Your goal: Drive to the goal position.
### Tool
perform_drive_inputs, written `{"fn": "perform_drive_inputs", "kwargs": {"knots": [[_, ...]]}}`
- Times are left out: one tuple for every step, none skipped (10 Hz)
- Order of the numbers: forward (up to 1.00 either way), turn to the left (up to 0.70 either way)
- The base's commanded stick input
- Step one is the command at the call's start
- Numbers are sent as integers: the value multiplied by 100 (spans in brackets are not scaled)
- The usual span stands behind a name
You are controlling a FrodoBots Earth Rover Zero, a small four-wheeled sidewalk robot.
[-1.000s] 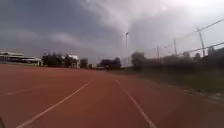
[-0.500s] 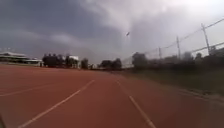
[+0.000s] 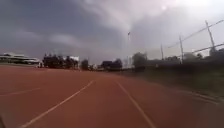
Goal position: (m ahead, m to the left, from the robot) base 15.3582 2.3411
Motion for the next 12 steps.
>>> {"fn": "perform_drive_inputs", "kwargs": {"knots": [[70, 0], [70, 0], [70, 0], [70, 0], [70, 0], [70, 0], [70, 0], [70, 0], [70, 0], [70, 0], [70, 0], [70, 0]]}}
